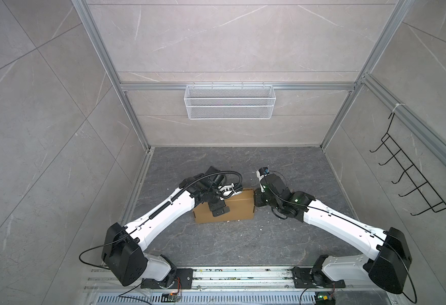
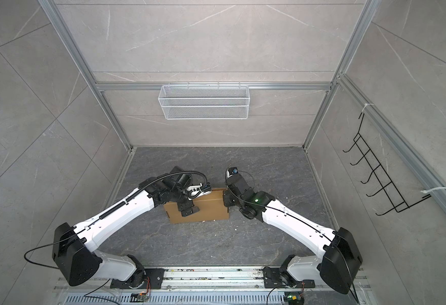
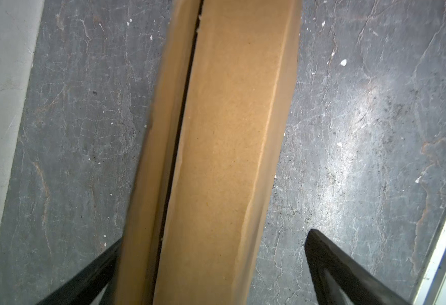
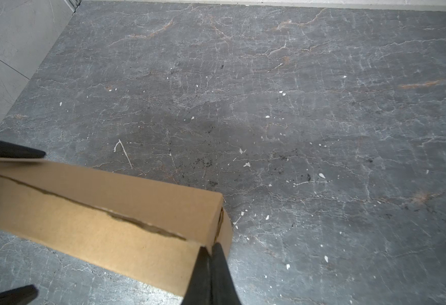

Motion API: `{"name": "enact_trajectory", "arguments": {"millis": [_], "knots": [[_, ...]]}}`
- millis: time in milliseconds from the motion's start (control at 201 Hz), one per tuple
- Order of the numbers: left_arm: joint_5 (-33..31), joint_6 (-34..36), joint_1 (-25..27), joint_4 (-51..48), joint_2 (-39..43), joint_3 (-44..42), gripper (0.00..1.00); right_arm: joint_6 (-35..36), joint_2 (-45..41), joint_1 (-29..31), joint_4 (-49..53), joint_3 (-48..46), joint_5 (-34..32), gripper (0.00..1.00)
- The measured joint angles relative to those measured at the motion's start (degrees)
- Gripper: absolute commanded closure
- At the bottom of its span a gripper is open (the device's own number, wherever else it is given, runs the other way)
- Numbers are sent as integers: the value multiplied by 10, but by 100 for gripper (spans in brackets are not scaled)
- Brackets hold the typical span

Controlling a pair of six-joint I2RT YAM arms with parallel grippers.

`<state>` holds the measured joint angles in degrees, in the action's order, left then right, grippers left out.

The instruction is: Fold the paper box

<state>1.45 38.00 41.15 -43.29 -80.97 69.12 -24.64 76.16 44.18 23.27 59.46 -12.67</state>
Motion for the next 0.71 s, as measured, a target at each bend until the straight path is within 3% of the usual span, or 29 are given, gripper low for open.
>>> {"name": "enact_trajectory", "arguments": {"millis": [284, 707], "knots": [[-47, 36, 23, 39, 13, -59, 18, 0, 0, 0, 0, 0, 6, 91], [-79, 53, 40, 57, 21, -75, 20, -5, -1, -6, 49, 9, 63, 62]]}}
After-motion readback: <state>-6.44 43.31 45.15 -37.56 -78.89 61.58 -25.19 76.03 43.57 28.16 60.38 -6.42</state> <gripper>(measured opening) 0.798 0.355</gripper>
